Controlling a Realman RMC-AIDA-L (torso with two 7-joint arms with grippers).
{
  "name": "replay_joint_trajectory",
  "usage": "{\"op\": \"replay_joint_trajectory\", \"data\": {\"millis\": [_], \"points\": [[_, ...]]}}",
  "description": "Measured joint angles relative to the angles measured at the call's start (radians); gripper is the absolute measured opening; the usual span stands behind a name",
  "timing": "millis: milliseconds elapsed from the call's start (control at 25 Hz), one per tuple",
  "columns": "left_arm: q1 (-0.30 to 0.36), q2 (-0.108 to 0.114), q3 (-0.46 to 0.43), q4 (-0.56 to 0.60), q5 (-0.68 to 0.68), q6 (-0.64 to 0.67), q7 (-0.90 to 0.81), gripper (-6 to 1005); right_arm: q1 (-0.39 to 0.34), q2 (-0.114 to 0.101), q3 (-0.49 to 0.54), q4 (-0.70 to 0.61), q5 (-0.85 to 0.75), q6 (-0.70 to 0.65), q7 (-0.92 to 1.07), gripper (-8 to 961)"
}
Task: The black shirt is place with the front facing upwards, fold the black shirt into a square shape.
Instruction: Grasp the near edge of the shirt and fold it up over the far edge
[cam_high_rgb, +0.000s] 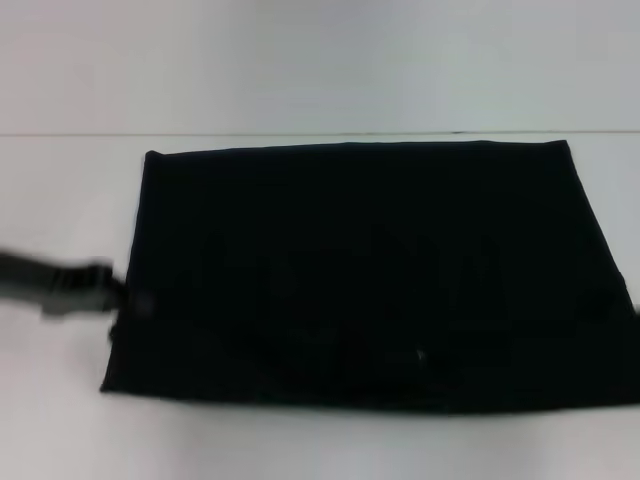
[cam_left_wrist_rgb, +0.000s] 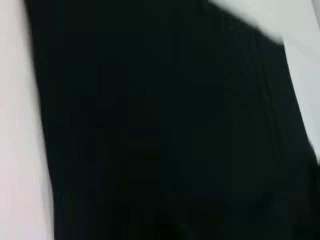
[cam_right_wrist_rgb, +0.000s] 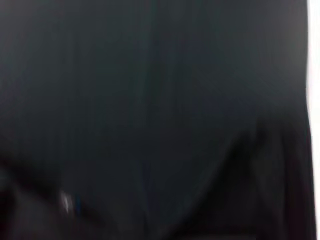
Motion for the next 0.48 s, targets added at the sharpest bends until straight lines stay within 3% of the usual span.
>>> {"op": "replay_joint_trajectory", "data": {"millis": [160, 280, 360, 480], "points": [[-0.112, 0.046, -0.013, -0.137, 0.006, -0.220, -0.068, 2, 0.093, -0.030, 0.036, 0.105, 0.007, 0.224, 0.017, 57], [-0.196, 0.074, 0.013, -0.243, 0.026, -0.407, -0.110, 2, 0.173, -0.040, 0.025, 0.210, 0.006, 0.442, 0.035, 57], [-0.245, 0.077, 0.050, -0.298, 0.056, -0.544, -0.160, 2, 0.222, -0.038, 0.005, 0.282, -0.005, 0.581, 0.044, 57], [-0.286, 0.064, 0.106, -0.341, 0.087, -0.677, -0.215, 2, 0.285, -0.020, -0.037, 0.407, -0.023, 0.779, 0.052, 57]]}}
